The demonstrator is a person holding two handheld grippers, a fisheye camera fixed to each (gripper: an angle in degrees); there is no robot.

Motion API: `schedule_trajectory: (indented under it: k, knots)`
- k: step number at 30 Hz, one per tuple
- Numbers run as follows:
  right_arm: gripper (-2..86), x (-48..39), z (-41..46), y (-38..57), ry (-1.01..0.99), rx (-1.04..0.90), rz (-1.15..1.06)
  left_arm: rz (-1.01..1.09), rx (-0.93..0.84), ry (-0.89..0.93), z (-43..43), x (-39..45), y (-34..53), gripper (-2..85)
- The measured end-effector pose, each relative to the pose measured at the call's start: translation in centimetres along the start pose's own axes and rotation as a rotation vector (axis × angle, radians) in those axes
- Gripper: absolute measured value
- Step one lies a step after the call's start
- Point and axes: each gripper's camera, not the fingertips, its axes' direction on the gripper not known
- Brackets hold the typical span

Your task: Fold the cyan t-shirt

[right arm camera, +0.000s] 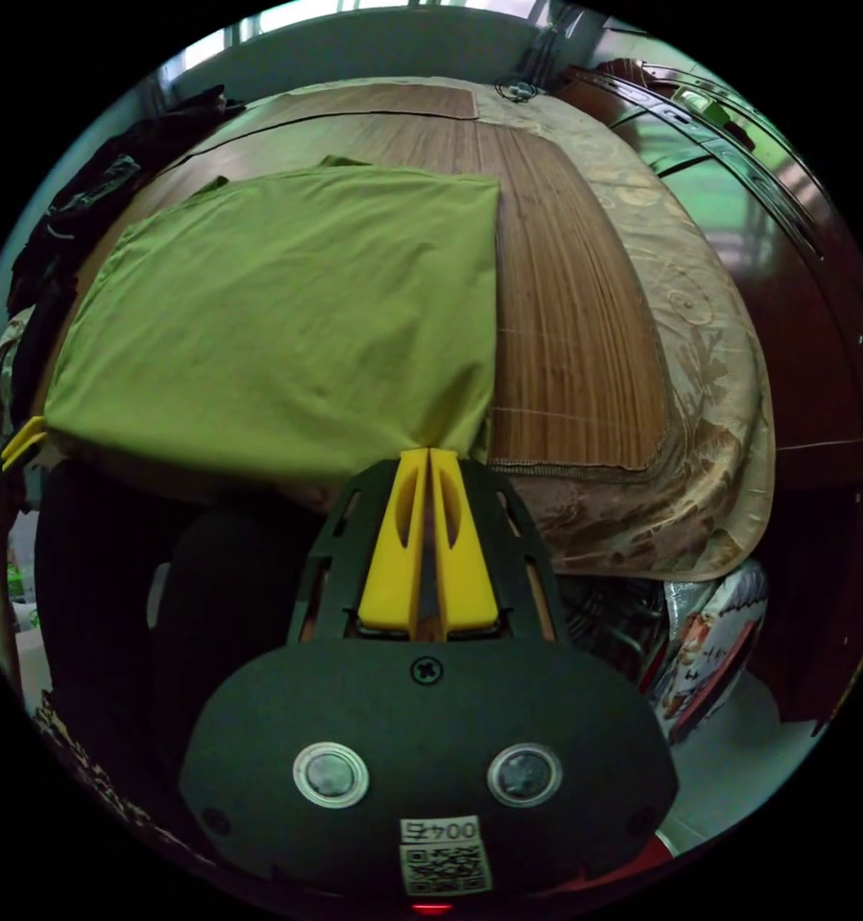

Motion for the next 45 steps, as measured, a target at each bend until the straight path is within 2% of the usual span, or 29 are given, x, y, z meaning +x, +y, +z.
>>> schedule_trajectory:
  k: [3,10,14,18,21,25,30,35,41,45]
  knots:
    - [-0.5,0.4,0.7,-0.2,-0.016,-0.018,0.016,-0.018,0.046,0.05,-0.4,-0.1,-0.8,8.4]
    - [-0.7,1.5,2.9,0.1,-0.02,-0.03,0.033,-0.015,0.028,0.082,0.3,1.3,-3.0,6.5]
    - [-0.8,2.5,4.5,0.6,-0.036,-0.036,0.052,0.029,0.02,0.049,-0.3,3.1,-4.3,3.3]
    - [-0.8,3.8,6.0,1.4,-0.067,-0.03,0.075,-0.016,-0.015,0.056,-0.9,3.5,-4.7,1.7]
    - [-0.7,5.2,7.4,2.4,-0.106,-0.008,0.104,-0.096,-0.027,0.043,-1.8,3.4,-4.4,1.0]
    - [0.5,9.3,7.7,4.9,-0.265,0.1,0.193,-0.149,0.019,0.073,-4.3,4.9,-5.3,1.2]
    - [4.7,16.2,8.6,10.7,-0.576,0.283,0.464,-0.053,0.2,0.072,-7.7,14.1,-12.2,3.5]
    - [7.9,19.2,14.9,15.1,-0.878,0.284,0.628,0.138,0.198,0.094,-5.3,26.7,-21.7,7.5]
    - [9.0,20.1,21.4,16.5,-1.051,0.282,0.806,0.314,0.157,0.138,-1.0,41.7,-31.9,11.7]
    - [9.2,20.7,23.8,16.8,-1.089,0.29,0.881,0.42,0.138,0.178,0.6,50.1,-37.1,12.6]
